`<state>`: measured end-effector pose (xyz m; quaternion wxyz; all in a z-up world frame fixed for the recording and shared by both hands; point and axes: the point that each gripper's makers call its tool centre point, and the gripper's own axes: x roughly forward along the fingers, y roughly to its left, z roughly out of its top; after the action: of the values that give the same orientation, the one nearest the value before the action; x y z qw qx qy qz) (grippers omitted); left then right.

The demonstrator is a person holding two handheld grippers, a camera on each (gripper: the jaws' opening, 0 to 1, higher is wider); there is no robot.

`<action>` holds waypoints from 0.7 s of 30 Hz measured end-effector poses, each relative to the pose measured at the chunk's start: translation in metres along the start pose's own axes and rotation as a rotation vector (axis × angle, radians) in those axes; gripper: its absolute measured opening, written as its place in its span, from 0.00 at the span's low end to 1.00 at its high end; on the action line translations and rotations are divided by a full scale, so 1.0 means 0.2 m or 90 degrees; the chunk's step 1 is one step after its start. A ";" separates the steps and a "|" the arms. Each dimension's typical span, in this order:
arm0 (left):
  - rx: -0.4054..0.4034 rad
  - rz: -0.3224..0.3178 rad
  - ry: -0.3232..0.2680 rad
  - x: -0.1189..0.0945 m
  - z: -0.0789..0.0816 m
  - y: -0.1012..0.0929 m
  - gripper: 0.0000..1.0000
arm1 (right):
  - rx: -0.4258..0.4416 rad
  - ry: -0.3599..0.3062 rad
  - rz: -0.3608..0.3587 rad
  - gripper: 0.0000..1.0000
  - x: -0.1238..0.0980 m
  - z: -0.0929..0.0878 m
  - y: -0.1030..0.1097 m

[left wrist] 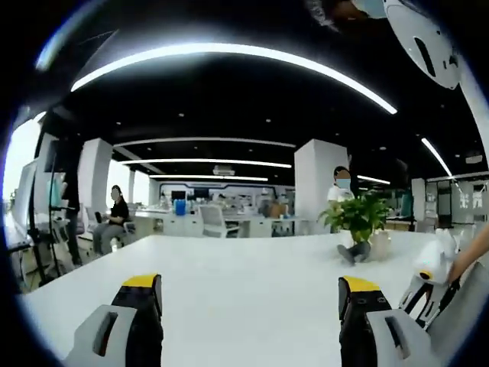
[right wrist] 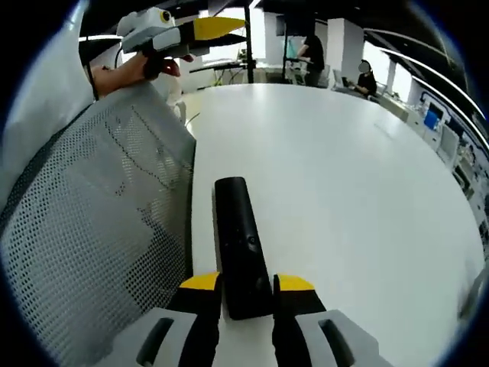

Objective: Press the specified remote control buttons in sequence, fully releasing each button before pressing the next.

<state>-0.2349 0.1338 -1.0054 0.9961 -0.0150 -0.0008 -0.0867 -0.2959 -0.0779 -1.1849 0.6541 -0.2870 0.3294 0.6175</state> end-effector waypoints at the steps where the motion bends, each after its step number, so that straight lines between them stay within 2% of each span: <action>1: 0.008 0.011 -0.013 -0.01 0.02 0.02 1.00 | 0.006 -0.002 -0.009 0.21 0.00 0.01 -0.01; 3: 0.026 0.030 -0.040 -0.02 0.06 0.05 1.00 | 0.000 -0.002 -0.003 0.22 0.01 0.02 -0.01; 7: 0.000 0.038 -0.022 -0.02 0.03 0.08 1.00 | -0.005 0.006 0.018 0.22 0.04 0.02 -0.02; 10: -0.008 0.046 -0.029 -0.02 0.03 0.09 1.00 | -0.017 0.021 0.033 0.21 0.05 0.01 -0.03; 11: -0.010 0.049 -0.028 -0.02 0.03 0.10 1.00 | -0.021 0.021 0.024 0.21 0.04 0.02 -0.04; 12: -0.011 0.051 -0.026 -0.02 0.02 0.10 1.00 | -0.055 0.034 0.007 0.21 0.04 0.01 -0.07; 16: -0.013 0.051 -0.011 -0.02 0.00 0.10 1.00 | -0.048 0.039 0.007 0.21 0.03 0.00 -0.11; 21: -0.013 0.044 0.000 -0.02 -0.01 0.09 1.00 | -0.042 0.058 -0.010 0.21 0.02 -0.01 -0.24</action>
<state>-0.2352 0.1515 -1.0087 0.9983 -0.0250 0.0008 -0.0520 -0.2480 -0.0797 -1.1908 0.6333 -0.3392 0.3359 0.6091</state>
